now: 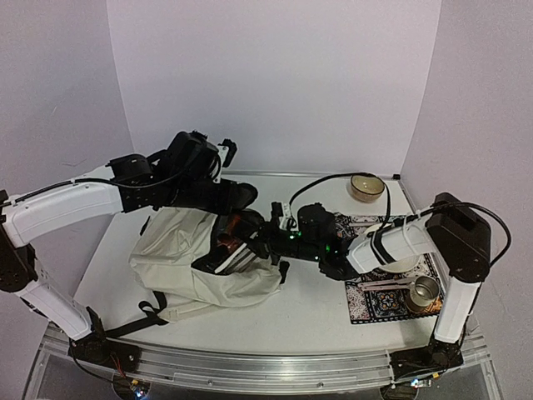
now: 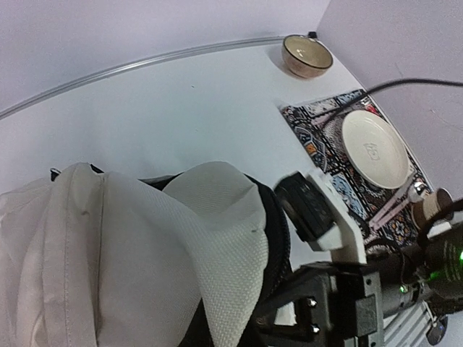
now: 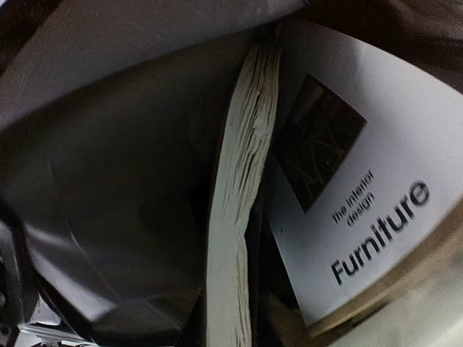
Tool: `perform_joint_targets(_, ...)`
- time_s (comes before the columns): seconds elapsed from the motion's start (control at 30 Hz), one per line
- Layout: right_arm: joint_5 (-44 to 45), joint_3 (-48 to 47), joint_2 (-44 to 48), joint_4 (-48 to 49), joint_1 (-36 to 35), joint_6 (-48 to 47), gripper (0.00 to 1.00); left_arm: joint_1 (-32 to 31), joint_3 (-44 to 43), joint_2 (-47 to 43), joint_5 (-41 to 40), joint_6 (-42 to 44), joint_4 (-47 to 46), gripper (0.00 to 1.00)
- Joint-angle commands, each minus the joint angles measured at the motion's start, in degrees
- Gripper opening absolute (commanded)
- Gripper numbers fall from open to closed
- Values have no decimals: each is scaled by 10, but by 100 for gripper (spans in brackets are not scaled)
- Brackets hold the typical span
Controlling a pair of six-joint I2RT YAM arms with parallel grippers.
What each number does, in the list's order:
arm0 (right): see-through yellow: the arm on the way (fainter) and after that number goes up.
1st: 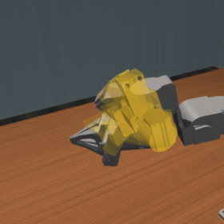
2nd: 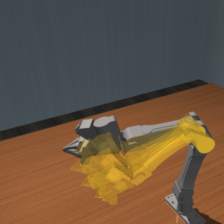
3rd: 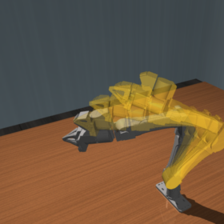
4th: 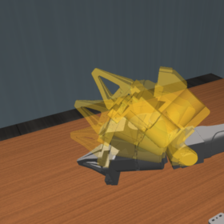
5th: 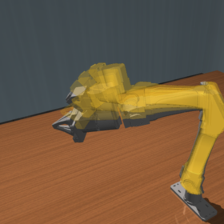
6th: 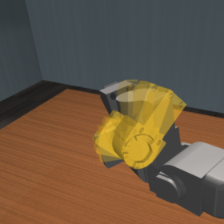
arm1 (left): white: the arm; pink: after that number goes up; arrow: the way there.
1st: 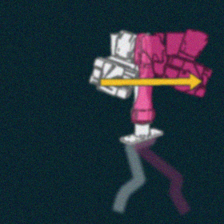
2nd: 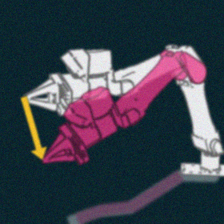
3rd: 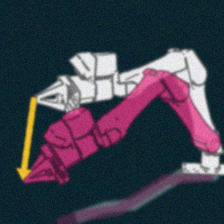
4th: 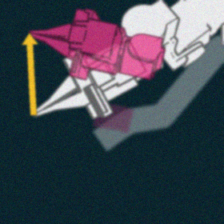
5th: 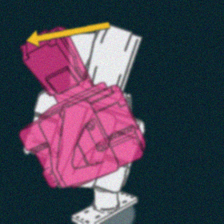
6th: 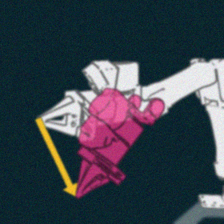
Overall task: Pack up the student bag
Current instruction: Place the book in the largest pocket of the bag.
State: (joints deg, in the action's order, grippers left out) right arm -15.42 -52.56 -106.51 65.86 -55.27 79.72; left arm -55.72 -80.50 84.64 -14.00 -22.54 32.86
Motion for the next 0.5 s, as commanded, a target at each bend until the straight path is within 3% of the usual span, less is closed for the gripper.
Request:
perform_joint_targets(0.0, 4, -97, -12, -32, -1, -51, 0, -5, 14, -60, 93, 16, -72, 0)
perform_joint_targets(0.23, 56, -171, -60, -140, -4, -108, 0, -7, 46, -92, 161, 5, -101, 0)
perform_joint_targets(0.33, 56, -207, -82, -193, -4, -140, 9, -6, 60, -94, 169, -2, -110, 0)
perform_joint_targets(0.47, 54, -217, -75, -245, -5, -181, 31, -6, 87, -104, 91, -20, -110, 0)
